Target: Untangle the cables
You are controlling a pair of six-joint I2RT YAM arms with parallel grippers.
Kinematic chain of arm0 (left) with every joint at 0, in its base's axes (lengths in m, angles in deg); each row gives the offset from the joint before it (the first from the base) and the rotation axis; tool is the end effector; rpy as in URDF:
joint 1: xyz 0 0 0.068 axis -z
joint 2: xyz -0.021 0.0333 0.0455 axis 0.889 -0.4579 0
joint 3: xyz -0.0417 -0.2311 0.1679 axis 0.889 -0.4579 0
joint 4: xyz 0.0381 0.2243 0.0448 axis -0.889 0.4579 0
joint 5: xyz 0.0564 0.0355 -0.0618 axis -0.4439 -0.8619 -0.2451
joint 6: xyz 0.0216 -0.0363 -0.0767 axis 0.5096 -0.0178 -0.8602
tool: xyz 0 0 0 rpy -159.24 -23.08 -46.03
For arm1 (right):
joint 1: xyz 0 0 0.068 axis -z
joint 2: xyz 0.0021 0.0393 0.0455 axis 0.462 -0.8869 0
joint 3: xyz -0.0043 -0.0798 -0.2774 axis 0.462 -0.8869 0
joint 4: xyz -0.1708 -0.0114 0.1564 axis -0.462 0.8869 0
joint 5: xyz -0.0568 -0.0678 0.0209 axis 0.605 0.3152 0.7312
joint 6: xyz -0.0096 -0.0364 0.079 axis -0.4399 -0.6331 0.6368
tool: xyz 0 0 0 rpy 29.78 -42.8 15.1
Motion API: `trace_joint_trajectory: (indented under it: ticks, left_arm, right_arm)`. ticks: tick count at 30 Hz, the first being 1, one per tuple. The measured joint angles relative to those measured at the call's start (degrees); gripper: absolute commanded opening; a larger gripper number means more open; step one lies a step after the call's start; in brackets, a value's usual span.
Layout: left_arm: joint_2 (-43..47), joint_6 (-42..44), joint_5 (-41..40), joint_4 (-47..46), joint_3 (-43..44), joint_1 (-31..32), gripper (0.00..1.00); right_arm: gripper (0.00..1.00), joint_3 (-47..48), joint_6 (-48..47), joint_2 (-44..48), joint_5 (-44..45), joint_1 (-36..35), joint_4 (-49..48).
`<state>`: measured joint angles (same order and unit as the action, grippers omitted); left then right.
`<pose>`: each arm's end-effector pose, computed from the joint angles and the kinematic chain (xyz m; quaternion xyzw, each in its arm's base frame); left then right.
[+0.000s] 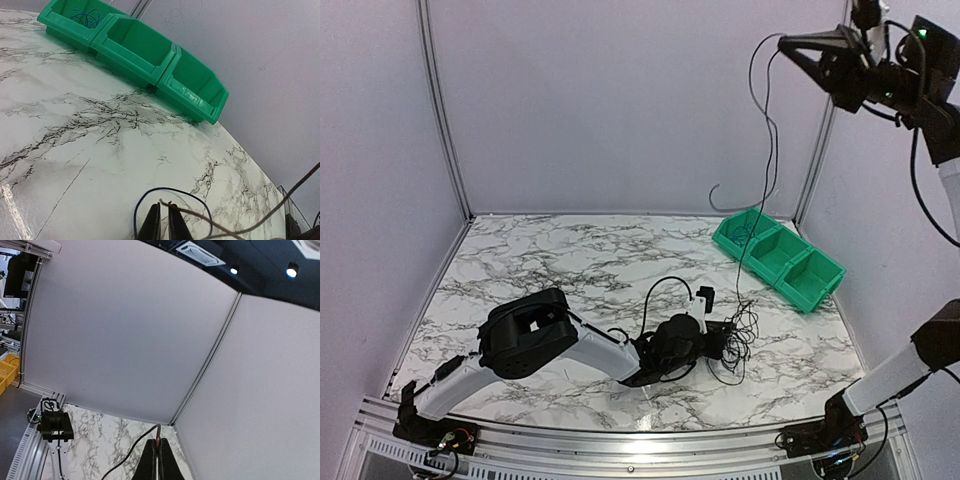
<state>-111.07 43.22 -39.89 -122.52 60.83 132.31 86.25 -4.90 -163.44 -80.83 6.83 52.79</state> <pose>0.2183 -0.5377 0.1154 0.1396 0.7145 -0.4936 0.4757 0.1727 0.1369 0.5923 -0.5301 0.4339 0.3643 0.6308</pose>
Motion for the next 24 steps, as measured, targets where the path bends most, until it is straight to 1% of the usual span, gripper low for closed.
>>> trace_joint_trajectory:
  ticks: [3, 5, 8, 11, 13, 15, 18, 19, 20, 24]
  left_arm:
    - [0.0, -0.1, 0.0, 0.0, 0.0, 0.0, 0.04]
    - [0.2, -0.1, 0.0, -0.2, -0.3, 0.0, 0.03]
    - [0.7, -0.1, 0.0, -0.4, -1.2, 0.0, 0.0]
    - [1.0, -0.2, 0.0, -0.5, -1.7, 0.0, 0.01]
    - [1.7, 0.0, 0.2, -0.7, -3.0, 0.0, 0.06]
    - [3.5, 0.3, 0.2, -0.7, -5.7, 0.0, 0.16]
    - [8.5, 2.7, -0.5, -0.6, -13.6, 0.0, 0.34]
    - [10.6, 3.6, -1.0, -0.6, -16.5, 0.0, 0.38]
    - [13.1, 4.5, -1.6, -0.7, -19.7, 0.0, 0.41]
    - [24.7, 8.2, -4.3, -2.3, -30.9, 0.0, 0.48]
  right_arm:
    - [0.0, 6.9, 1.8, -0.2, 0.0, 2.0, -3.5]
    - [0.0, 8.9, 3.7, -0.5, -0.1, 2.9, -6.3]
    - [0.0, 10.2, 7.5, -1.2, -0.8, 4.0, -11.1]
    - [0.0, 10.1, 10.6, -2.7, -1.2, 5.3, -14.7]
    - [0.0, 8.3, 11.8, -3.5, -1.2, 5.9, -16.1]
    - [0.0, 3.6, 12.5, -3.2, -1.2, 6.1, -16.9]
    - [0.0, -5.3, 12.4, -1.8, -1.0, 6.2, -17.5]
    - [0.0, -8.6, 12.2, -1.2, -0.9, 6.2, -17.6]
    - [0.0, -13.4, 11.6, -0.2, -0.5, 6.2, -17.6]
    - [0.0, -24.8, 9.9, 2.0, 0.7, 6.0, -17.3]
